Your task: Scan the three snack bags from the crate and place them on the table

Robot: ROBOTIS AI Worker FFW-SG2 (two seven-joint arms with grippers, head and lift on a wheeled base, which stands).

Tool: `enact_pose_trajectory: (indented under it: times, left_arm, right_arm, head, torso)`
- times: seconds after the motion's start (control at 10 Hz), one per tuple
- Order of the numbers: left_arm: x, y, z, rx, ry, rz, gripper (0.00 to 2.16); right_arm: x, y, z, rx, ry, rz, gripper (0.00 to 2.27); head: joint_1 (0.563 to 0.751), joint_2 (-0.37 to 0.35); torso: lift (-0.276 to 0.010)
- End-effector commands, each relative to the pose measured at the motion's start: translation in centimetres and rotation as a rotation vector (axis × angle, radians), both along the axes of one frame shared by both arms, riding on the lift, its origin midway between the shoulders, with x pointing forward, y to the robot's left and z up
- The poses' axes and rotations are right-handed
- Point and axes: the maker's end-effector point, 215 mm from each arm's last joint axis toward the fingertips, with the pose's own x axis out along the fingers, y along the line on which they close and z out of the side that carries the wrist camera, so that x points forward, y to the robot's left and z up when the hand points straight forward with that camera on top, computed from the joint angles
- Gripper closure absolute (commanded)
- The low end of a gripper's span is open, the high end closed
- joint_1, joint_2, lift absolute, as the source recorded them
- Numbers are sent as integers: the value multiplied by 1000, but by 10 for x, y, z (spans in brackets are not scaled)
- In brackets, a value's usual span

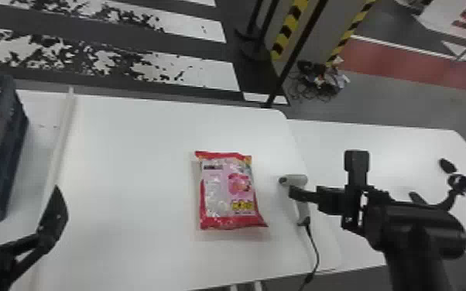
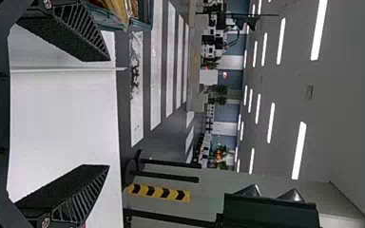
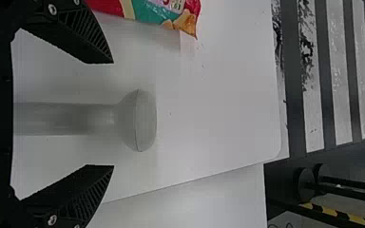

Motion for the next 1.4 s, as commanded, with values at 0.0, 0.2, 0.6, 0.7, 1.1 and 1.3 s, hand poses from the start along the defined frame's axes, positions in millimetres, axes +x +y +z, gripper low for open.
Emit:
enact_pose_trajectory:
  times: [0.0, 0.2, 0.6, 0.7, 1.1, 1.3]
  left_arm:
    - [0, -3, 0, -4, -1, -4, 70]
    - [1, -3, 1, -3, -2, -4, 70]
    - [1, -3, 0, -1, 1, -3, 70]
    - [1, -3, 1, 0, -1, -4, 70]
    - [1, -3, 1, 3, -1, -7, 70]
    - [0, -3, 0, 4, 1, -8, 70]
  right_arm:
    - [-10, 18, 16, 96, -6, 5, 49]
    - [-20, 50, 22, 267, 9, 31, 53]
    - [-31, 99, 5, 364, 60, 92, 66]
    - [-33, 109, -5, 362, 82, 112, 66]
    - [-35, 139, -30, 360, 140, 171, 87]
    - [-34, 149, -41, 340, 168, 197, 130]
  head:
    - [695, -350]
    - [695, -350]
    - [695, -292]
    - [695, -275]
    - [695, -226]
    - [695, -210]
  torso:
    - [-62]
    - [-62]
    - [-62]
    - [-62]
    - [-62]
    - [-62]
